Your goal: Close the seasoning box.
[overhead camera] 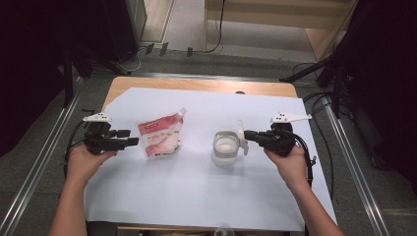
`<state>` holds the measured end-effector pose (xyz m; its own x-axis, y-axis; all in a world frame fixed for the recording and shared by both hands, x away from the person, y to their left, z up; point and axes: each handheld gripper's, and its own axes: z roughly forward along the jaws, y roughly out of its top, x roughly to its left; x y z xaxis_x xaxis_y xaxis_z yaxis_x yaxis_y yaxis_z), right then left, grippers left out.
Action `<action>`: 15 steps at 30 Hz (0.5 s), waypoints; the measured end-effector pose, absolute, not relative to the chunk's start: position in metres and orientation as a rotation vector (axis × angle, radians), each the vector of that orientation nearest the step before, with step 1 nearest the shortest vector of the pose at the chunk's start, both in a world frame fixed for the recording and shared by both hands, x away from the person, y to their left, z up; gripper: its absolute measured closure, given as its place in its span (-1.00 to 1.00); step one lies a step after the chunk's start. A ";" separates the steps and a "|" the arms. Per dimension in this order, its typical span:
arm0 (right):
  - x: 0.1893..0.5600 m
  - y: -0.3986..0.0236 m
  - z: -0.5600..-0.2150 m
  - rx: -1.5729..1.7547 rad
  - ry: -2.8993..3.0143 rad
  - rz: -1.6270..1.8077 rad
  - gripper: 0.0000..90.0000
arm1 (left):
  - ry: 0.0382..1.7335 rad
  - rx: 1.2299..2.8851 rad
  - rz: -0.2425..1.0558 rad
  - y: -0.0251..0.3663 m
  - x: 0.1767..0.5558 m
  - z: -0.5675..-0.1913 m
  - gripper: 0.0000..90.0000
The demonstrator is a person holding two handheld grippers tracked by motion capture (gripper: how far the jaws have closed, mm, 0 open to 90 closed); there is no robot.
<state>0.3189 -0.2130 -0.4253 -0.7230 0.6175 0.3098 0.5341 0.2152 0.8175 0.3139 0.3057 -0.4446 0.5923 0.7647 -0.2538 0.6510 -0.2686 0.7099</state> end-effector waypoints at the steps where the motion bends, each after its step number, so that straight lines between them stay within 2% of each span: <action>1: 0.318 -0.212 -0.425 1.129 2.387 1.548 0.99 | 1.123 1.996 0.170 0.305 0.314 -0.444 -0.07; 7: 0.316 -0.207 -0.426 1.095 2.412 1.538 0.85 | 1.116 2.007 0.177 0.302 0.315 -0.444 -0.08; 15: 0.315 -0.213 -0.427 1.090 2.407 1.564 0.39 | 1.110 2.014 0.175 0.297 0.315 -0.444 -0.09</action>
